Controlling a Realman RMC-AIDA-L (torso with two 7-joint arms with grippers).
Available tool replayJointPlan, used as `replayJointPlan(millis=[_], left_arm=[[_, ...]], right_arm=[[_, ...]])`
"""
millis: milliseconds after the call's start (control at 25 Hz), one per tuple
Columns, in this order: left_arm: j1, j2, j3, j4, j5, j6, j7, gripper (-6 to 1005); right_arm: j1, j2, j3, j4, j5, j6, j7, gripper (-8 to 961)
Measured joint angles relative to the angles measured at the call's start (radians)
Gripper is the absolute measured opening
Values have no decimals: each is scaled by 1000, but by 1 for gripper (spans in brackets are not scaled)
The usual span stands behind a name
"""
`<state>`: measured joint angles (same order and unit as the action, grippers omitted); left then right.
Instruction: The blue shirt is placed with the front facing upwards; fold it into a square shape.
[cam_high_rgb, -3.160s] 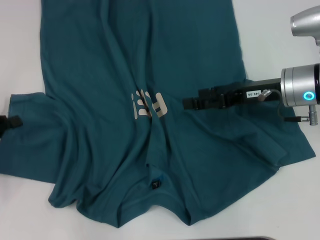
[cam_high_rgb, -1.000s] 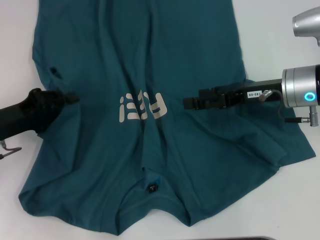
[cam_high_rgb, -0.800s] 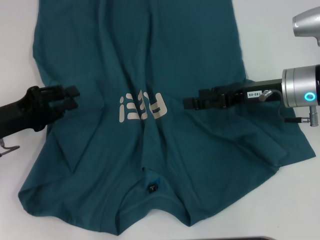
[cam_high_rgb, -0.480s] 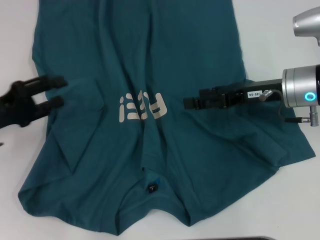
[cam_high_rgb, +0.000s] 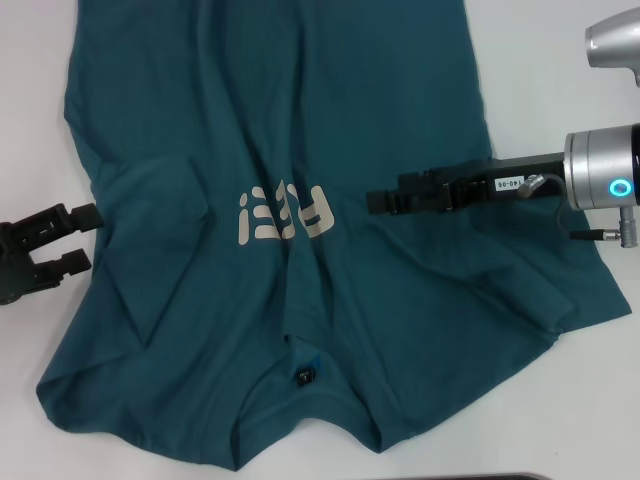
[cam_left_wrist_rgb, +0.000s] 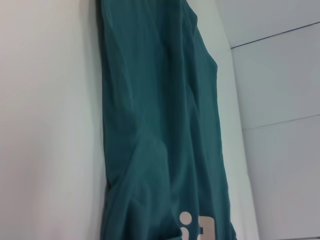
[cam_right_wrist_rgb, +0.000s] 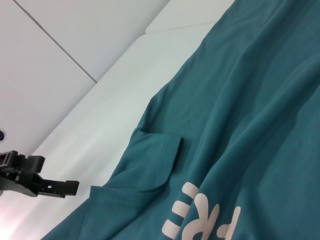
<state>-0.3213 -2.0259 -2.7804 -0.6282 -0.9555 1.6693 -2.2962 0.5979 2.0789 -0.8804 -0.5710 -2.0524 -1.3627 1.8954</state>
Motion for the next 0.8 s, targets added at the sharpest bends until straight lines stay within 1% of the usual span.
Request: replayJointPlan(millis=[160,280,440,640,800], left_arm=[[-4,-6,5,2,1,-34,3,908],[-10,-9,33,4,2,-40,2,965],[-10,-9,59,0,2,-36,-4,965],[-8,-11,57,0,2,-58,-4,965],[-17,-17,55,0,-2,-80,-1,965]], right_arm=[[1,0,0,0,0,-1,1,872],[0,0,0,0,0,-1,1,871],[-1,-1,0,-1,0,-1,2,871],[-2,-2,0,-2,0,-1,2,870],[-3,-2,0,-3,0,-1,3,869]])
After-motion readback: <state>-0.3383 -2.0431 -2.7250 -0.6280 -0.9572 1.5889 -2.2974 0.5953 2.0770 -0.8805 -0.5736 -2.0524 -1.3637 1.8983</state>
